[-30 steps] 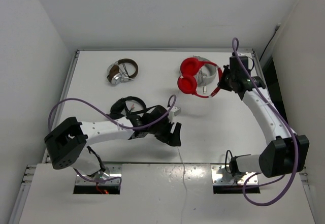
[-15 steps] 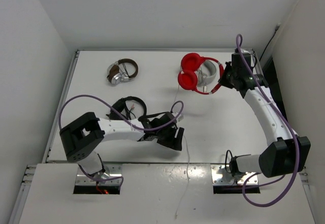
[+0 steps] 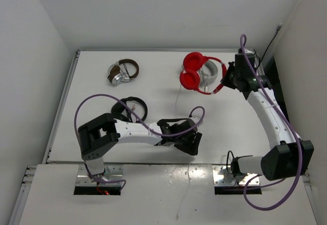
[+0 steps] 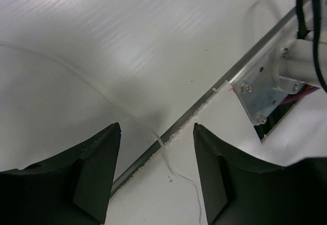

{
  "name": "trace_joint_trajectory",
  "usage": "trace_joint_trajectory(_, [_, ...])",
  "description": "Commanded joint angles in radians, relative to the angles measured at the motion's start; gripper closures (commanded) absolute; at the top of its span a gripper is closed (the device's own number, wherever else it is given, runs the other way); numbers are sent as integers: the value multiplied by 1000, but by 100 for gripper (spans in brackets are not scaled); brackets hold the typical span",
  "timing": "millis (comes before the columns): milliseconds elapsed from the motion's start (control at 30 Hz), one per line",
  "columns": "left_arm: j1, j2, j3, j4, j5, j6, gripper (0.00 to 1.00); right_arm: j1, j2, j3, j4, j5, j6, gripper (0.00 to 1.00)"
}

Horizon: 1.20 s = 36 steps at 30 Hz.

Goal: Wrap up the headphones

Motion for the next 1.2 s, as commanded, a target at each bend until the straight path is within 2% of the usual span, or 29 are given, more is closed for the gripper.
trace_joint_trajectory(0, [-46, 14, 41, -82, -102, -1, 39, 4, -43, 50, 76, -28, 52, 100])
trace_joint_trajectory(200, [-107, 32, 74, -146, -243, 10, 40, -16, -63, 50, 76, -39, 52, 100])
trace_joint_trajectory(867, [-126, 189, 159, -175, -254, 10, 40, -16, -72, 23, 85, -66, 61, 100])
trace_joint_trajectory(1000, [-126, 199, 159, -166, -245, 22, 59, -16, -72, 13, 85, -75, 61, 100])
trace_joint_trajectory(1033, [-126, 208, 159, -166, -231, 36, 74, -16, -72, 13, 85, -75, 61, 100])
trace_joint_trajectory(1167, [-126, 209, 159, -137, -197, 68, 95, -16, -72, 13, 85, -75, 61, 100])
